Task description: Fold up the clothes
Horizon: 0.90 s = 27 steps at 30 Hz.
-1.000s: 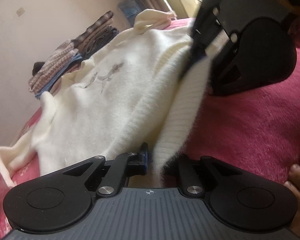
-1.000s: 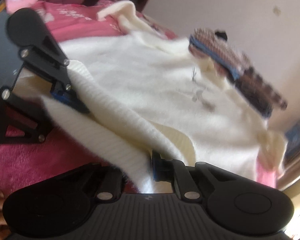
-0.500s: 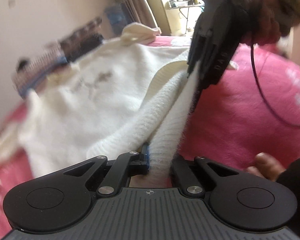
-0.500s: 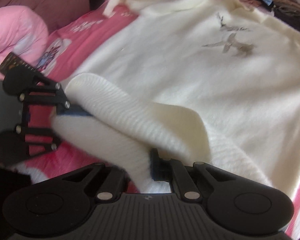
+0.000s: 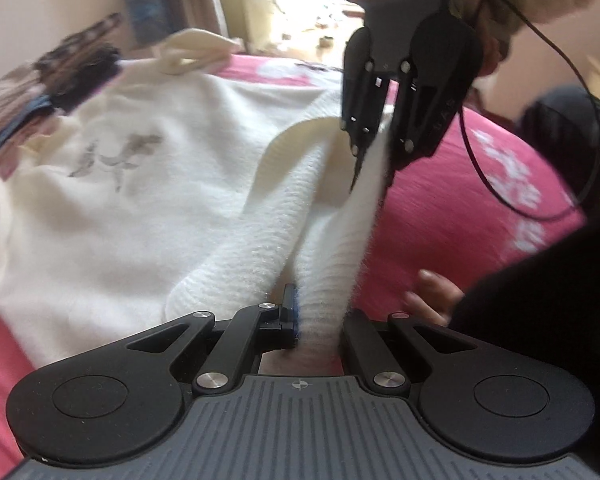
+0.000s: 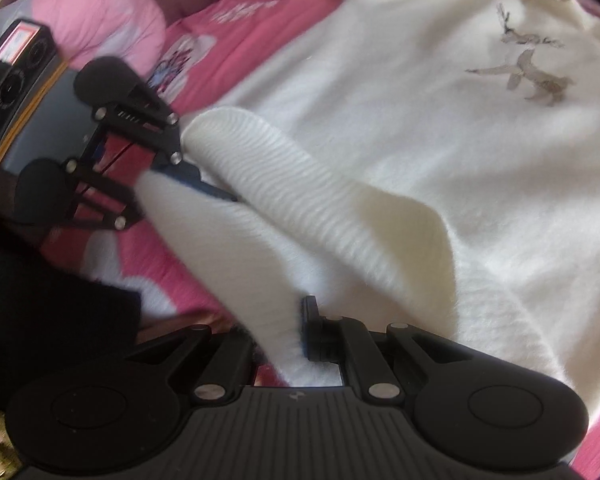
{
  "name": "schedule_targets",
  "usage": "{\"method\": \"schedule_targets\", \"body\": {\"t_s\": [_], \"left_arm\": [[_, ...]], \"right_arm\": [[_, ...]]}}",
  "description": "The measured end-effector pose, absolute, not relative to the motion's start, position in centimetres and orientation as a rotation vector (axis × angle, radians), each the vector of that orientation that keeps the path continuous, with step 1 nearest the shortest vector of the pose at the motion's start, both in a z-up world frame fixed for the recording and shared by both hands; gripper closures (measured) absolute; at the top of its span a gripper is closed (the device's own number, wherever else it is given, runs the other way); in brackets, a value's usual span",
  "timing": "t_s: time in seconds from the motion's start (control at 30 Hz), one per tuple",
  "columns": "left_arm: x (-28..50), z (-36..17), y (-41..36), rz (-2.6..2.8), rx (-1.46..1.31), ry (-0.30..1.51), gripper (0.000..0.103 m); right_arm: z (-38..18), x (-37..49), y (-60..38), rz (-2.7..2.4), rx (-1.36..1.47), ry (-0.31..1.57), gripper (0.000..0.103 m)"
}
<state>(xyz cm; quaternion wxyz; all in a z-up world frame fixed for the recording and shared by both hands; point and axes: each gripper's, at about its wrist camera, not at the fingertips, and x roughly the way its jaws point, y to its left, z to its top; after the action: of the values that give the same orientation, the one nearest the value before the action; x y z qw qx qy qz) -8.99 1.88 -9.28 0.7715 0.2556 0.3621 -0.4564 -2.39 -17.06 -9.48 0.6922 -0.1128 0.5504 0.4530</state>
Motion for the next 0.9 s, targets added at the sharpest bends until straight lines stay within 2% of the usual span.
{"method": "schedule_targets", "body": {"t_s": [0.33, 0.43, 0.5, 0.77, 0.9], "left_arm": [[-9.7, -12.5, 1.9, -1.003, 0.547, 0.908, 0.102], [-9.9, -13.7, 1.9, -0.983, 0.543, 0.933, 0.094], [-10.2, -13.7, 2.2, -0.967, 0.541, 0.95, 0.093], [-13.0, -14.4, 4.2, -0.924, 0.507, 1.065, 0.091], [-13.4, -14.0, 6.0, -0.864, 0.474, 1.144, 0.09]], "right_arm": [[-13.0, -5.1, -16.1, 0.994, -0.258, 1.296, 0.098], [-12.0, -6.4, -16.4, 0.957, -0.276, 1.218, 0.094], [-10.9, -7.8, -17.1, 0.938, -0.259, 1.17, 0.083], [-11.0, -12.7, -21.0, 0.832, -0.119, 1.255, 0.084], [-9.6, -14.8, -23.2, 0.755, -0.058, 1.228, 0.084]]}}
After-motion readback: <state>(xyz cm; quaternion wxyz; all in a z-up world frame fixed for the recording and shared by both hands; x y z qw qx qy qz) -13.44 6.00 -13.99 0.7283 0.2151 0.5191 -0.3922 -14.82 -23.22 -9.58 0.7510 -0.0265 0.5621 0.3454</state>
